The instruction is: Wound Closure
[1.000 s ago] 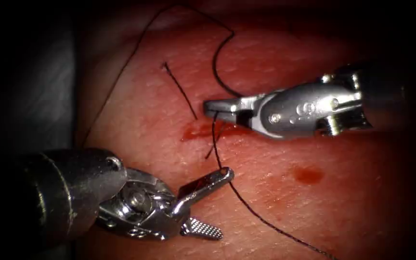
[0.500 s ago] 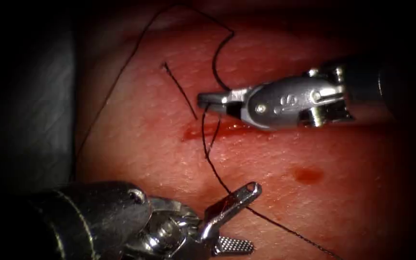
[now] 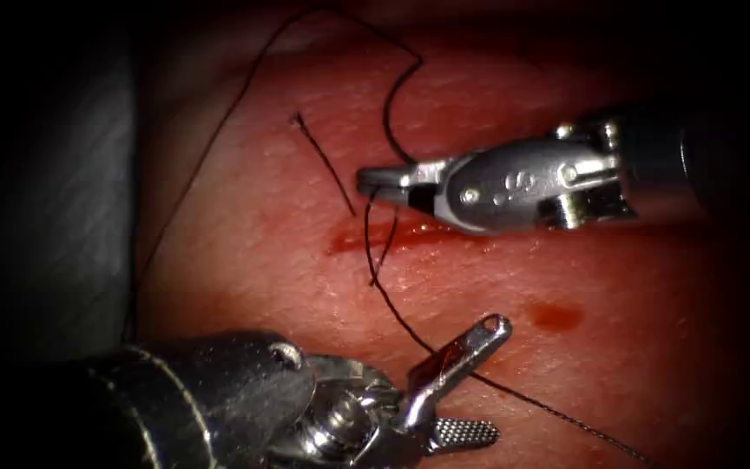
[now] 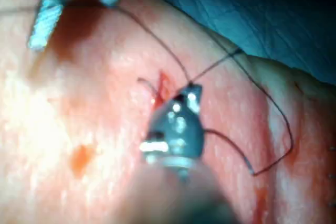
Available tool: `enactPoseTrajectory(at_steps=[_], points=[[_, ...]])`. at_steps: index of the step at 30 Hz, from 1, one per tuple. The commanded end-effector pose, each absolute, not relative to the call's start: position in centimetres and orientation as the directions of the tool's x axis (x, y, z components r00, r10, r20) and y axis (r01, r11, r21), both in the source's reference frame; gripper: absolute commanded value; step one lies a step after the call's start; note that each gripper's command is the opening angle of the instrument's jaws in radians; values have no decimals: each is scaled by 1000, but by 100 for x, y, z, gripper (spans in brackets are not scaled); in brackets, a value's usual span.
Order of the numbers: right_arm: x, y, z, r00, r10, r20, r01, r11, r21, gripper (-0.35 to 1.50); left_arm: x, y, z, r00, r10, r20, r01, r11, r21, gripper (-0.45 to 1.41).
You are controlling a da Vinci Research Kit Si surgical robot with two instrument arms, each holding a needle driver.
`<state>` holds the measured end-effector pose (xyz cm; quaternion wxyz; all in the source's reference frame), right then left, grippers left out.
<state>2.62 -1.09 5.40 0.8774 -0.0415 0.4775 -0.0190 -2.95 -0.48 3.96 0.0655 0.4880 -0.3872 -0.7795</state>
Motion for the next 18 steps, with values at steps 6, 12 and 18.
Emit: enactPoseTrajectory(at_steps=[6,12,18], points=[[269,-117,546,543,-67,-837,-7,996,-85,-35,-305,-51,386,-488,-464,-739,-305,-703,643,86],[269,-120,547,546,-65,-835,-7,997,-83,-35,-309,-52,381,-473,-458,-753,-323,-705,632,83],[269,-121,547,548,-66,-834,-9,996,-84,-35,-312,-50,380,-470,-453,-758,-330,-706,627,74]])
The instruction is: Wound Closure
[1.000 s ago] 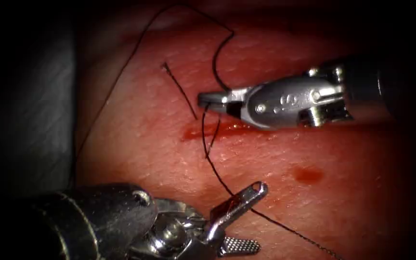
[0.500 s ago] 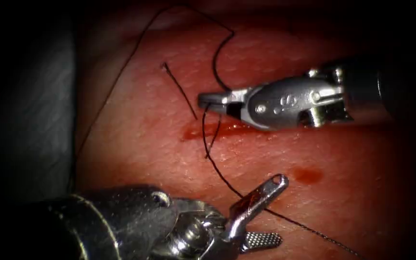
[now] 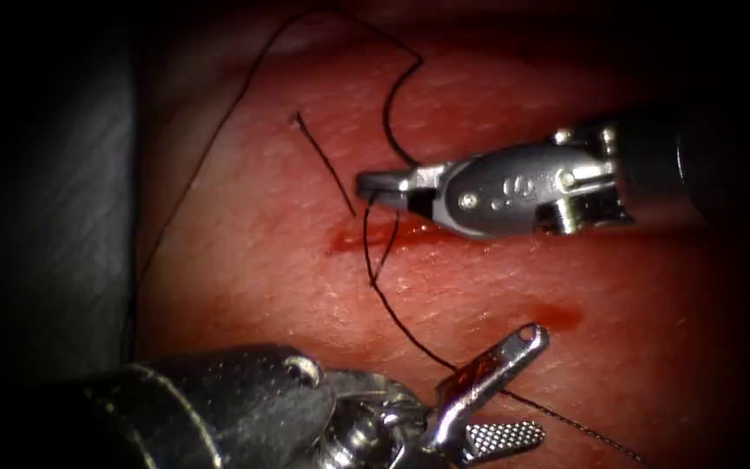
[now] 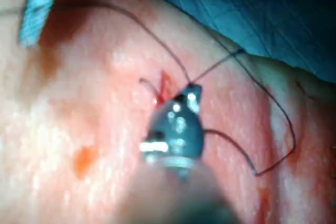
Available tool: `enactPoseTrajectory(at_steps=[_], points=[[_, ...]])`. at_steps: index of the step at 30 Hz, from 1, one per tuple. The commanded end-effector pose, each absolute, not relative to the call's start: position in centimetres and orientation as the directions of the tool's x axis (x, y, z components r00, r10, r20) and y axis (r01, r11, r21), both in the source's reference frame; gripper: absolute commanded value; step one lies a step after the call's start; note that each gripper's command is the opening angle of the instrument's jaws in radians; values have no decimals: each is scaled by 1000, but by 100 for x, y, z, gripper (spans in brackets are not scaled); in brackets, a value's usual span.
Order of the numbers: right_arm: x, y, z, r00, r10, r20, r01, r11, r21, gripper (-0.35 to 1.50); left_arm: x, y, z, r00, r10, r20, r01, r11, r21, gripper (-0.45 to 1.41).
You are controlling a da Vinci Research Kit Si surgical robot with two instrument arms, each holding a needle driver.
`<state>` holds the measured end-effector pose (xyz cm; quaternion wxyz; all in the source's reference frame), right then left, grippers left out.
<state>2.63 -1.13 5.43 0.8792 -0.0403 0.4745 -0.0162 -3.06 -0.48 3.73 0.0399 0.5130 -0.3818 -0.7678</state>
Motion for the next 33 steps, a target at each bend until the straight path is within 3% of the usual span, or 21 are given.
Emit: enactPoseTrajectory(at_steps=[1,3,4,5,7,19,33], points=[[269,-121,547,548,-66,-834,-9,996,-84,-35,-313,-49,381,-471,-452,-757,-330,-706,627,71],[269,-121,547,548,-66,-834,-9,996,-85,-35,-315,-49,382,-472,-452,-757,-333,-704,628,57],[269,-122,547,548,-66,-834,-9,996,-85,-35,-316,-49,382,-470,-453,-757,-333,-704,628,42],[269,-122,547,548,-66,-834,-9,996,-85,-35,-316,-48,382,-463,-458,-759,-334,-703,628,22],[270,-122,547,548,-66,-834,-9,996,-85,-35,-317,-49,380,-435,-471,-767,-338,-705,624,-45],[265,-123,546,546,-63,-835,-5,997,-78,-35,-312,-53,377,-369,-479,-796,-317,-740,592,-45],[240,-136,508,439,-13,-899,-46,998,-37,-35,-235,-60,392,-448,-449,-773,-248,-769,590,-45]])
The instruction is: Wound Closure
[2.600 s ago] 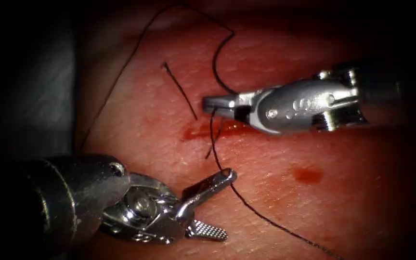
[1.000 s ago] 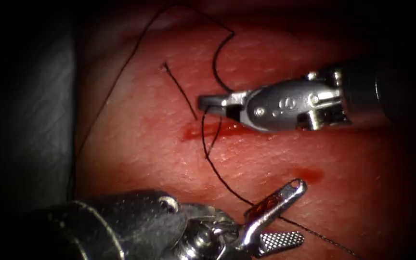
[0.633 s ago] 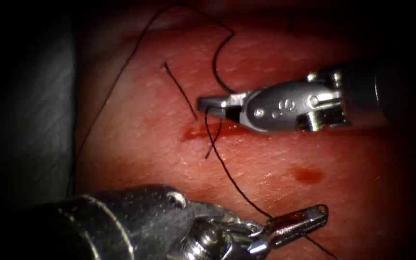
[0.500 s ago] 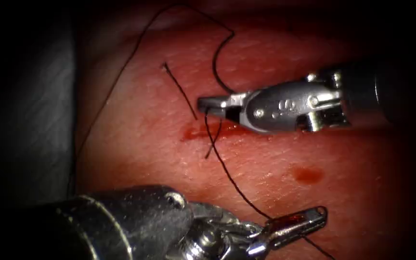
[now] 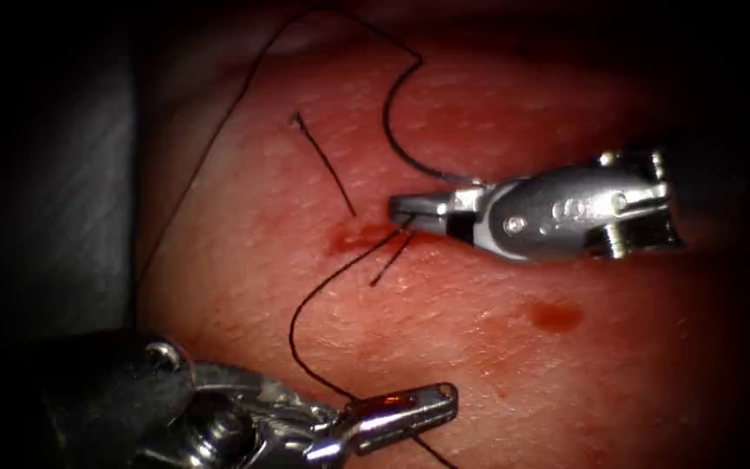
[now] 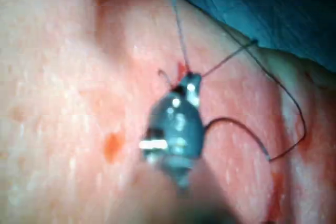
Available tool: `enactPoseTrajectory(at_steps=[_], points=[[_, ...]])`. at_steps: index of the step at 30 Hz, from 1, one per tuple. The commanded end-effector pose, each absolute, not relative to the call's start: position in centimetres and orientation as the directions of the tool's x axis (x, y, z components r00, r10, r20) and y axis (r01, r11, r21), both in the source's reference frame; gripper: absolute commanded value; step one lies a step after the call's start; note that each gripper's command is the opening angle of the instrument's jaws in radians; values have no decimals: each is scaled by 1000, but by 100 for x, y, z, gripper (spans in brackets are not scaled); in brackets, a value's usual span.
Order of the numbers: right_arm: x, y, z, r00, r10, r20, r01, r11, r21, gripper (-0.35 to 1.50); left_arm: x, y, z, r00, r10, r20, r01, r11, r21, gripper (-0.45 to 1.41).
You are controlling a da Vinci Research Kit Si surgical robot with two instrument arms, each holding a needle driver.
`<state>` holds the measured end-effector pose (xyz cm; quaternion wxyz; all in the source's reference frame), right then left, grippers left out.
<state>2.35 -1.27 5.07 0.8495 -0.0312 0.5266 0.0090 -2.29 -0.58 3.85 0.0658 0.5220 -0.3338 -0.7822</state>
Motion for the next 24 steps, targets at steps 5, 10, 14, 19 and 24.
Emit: enactPoseTrajectory(at_steps=[5,10,14,19,24], points=[[244,-146,490,417,-4,-909,-36,999,-21,-35,-210,-57,403,-498,-448,-743,-213,-767,605,-45],[247,-153,481,416,-1,-909,-37,999,-18,-35,-184,-55,417,-542,-472,-696,-160,-755,636,-45],[247,-156,479,414,-1,-910,-34,999,-17,-35,-165,-53,431,-563,-488,-668,-120,-751,650,-45],[246,-152,477,393,39,-919,-28,999,31,-18,-146,-55,446,-581,-489,-651,-99,-751,652,-45],[244,-151,476,392,106,-914,-50,994,94,120,-137,-57,448,-588,-489,-644,-88,-753,652,-45]])
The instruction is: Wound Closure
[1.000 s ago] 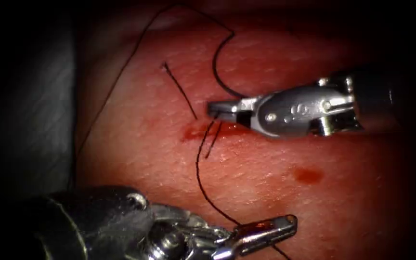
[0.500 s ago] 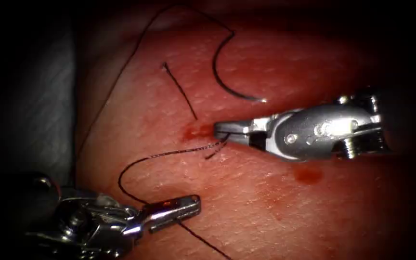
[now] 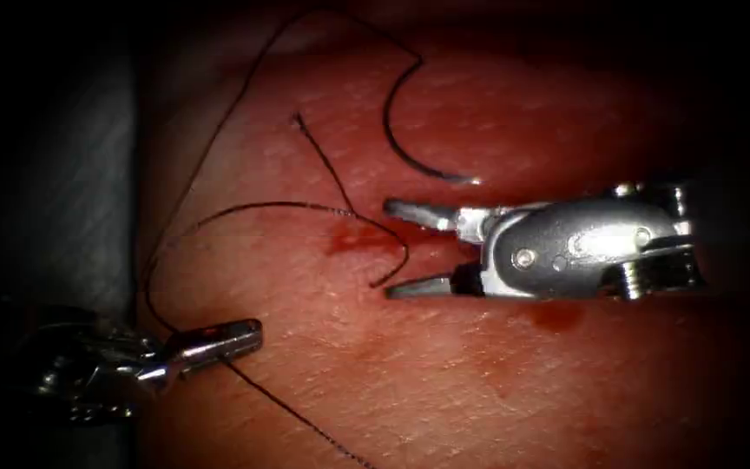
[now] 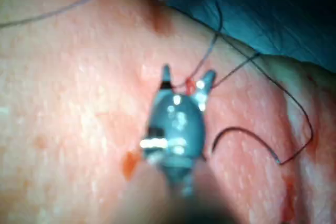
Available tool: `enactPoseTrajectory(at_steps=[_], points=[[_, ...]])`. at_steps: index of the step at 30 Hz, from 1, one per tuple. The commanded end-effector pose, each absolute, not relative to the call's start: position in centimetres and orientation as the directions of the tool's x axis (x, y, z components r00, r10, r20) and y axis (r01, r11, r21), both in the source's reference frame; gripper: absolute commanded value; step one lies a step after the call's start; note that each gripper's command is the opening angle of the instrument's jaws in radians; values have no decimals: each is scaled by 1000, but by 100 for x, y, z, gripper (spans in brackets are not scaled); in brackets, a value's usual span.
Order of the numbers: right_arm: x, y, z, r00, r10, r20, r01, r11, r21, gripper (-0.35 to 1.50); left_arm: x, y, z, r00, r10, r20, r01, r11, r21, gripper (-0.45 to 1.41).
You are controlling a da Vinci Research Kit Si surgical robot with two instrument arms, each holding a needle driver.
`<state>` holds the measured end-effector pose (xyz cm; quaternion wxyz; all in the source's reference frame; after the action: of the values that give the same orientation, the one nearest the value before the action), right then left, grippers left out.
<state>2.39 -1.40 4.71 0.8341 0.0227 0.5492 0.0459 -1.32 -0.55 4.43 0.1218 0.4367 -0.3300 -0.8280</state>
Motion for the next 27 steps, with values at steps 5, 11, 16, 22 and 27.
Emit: enactPoseTrajectory(at_steps=[5,11,16,22,27], points=[[233,-149,474,385,134,-913,-49,991,125,130,-135,-59,445,-606,-502,-618,-70,-739,670,-45],[212,-135,465,351,159,-923,-54,987,149,29,-139,-62,447,-601,-517,-609,-62,-730,681,-45],[208,-110,463,320,142,-937,-113,987,111,-35,-143,-63,449,-587,-528,-614,-57,-730,681,-45],[232,-95,480,356,64,-932,-135,991,17,-35,-145,-59,453,-508,-567,-648,0,-753,659,-45],[255,-96,501,376,44,-925,-93,996,10,-35,-147,-55,459,-488,-567,-664,-1,-760,650,-45]])
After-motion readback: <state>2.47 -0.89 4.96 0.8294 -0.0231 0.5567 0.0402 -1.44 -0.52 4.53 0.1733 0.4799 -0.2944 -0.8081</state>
